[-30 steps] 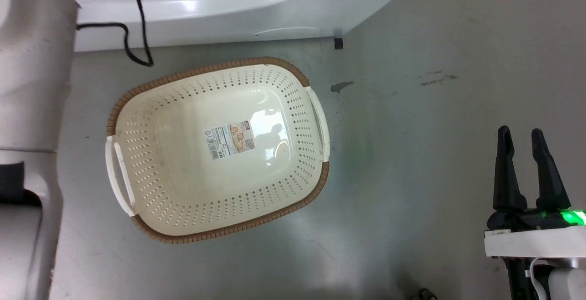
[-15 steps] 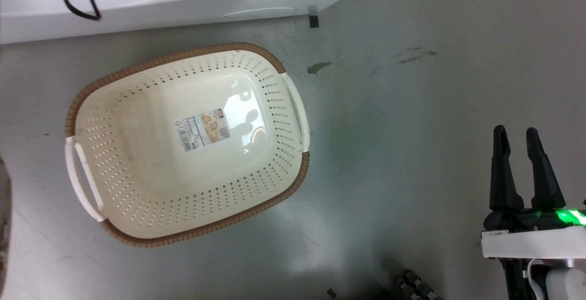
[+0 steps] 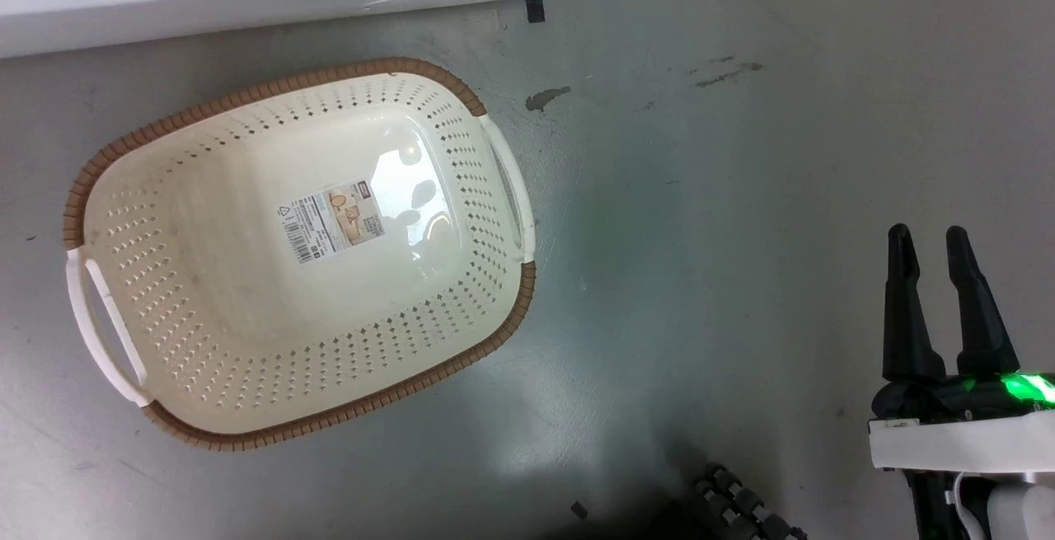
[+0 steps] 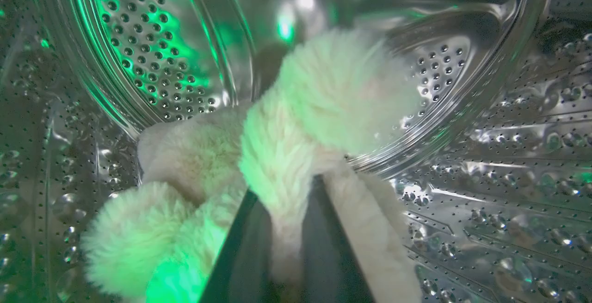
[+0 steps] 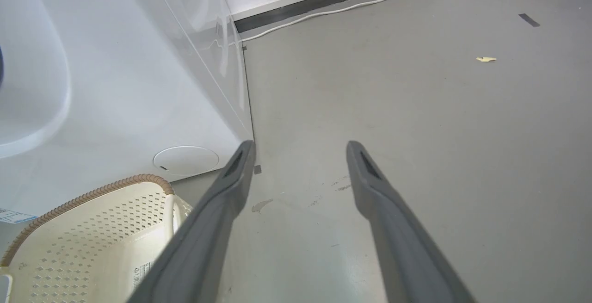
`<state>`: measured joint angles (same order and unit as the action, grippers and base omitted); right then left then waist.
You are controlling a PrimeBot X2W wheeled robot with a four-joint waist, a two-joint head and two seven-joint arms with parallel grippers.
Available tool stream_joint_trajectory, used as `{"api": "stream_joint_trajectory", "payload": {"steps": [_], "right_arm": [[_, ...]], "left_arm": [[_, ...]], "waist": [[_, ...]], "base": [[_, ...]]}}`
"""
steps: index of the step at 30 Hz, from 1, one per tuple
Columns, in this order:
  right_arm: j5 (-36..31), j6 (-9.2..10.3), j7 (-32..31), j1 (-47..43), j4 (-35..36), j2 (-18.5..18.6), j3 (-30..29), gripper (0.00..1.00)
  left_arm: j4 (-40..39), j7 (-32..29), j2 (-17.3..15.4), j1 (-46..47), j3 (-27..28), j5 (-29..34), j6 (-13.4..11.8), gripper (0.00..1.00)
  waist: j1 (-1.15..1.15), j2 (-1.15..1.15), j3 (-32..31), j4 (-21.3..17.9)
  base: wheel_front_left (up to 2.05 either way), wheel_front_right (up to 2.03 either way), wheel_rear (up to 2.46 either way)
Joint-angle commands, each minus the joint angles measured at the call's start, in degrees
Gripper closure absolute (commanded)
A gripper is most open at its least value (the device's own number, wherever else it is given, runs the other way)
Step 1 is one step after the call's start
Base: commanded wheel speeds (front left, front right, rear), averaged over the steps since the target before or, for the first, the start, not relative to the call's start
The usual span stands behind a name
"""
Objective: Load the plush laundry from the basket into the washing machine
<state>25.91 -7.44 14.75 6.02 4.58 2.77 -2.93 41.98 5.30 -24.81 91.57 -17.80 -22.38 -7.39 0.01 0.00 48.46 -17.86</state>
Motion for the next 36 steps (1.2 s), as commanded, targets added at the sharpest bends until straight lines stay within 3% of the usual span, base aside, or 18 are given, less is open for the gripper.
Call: {"api": "stream_joint_trajectory", "payload": {"steps": [1,2,3,4,14,31,36], "right_arm": [[0.54,-0.05,0.25,-0.35,0.3,0.1,0.02,0.0],[0.56,-0.05,0.25,-0.34,0.32,0.1,0.01,0.0],[0.58,-0.05,0.25,-0.3,0.33,0.1,-0.01,0.0],[0.58,-0.05,0.25,-0.25,0.3,0.1,-0.04,0.0],[-0.14,-0.05,0.25,0.26,0.56,0.1,-0.58,0.0],[-3.12,-0.05,0.25,1.64,1.44,0.1,-1.78,0.0],[-4.27,-0.05,0.25,1.49,1.34,0.1,-2.62,0.0]], "left_arm": [[-0.13,0.12,-0.41,1.37,0.15,-0.06,-0.31,1.0],[0.02,-0.01,-0.37,1.57,0.2,-0.14,-0.51,0.93],[0.22,-0.24,-0.38,1.73,0.06,-0.11,-0.55,0.53],[0.38,-0.37,-0.37,1.89,-0.05,-0.1,-0.55,0.0],[2.31,0.35,0.74,2.57,-0.43,-1.15,-0.12,0.0],[5.39,5.38,6.48,-3.79,-2.73,-3.21,1.51,0.0],[6.45,6.66,9.45,-6.86,-3.43,-4.27,1.47,0.0]], "waist": [[-0.01,0.0,0.12,-0.04],[-0.01,0.0,0.25,-0.05],[-0.01,0.0,0.34,-0.05],[-0.01,0.0,0.41,-0.02],[-0.01,0.0,0.17,1.43],[-0.01,0.0,-3.6,6.94],[-0.01,0.0,-5.05,8.96]], "base": [[0.0,0.0,0.0],[0.0,0.0,0.0],[0.0,0.0,0.0],[0.0,0.0,0.0],[0.0,0.0,0.0],[0.0,0.0,0.0],[0.0,0.0,0.0]]}}
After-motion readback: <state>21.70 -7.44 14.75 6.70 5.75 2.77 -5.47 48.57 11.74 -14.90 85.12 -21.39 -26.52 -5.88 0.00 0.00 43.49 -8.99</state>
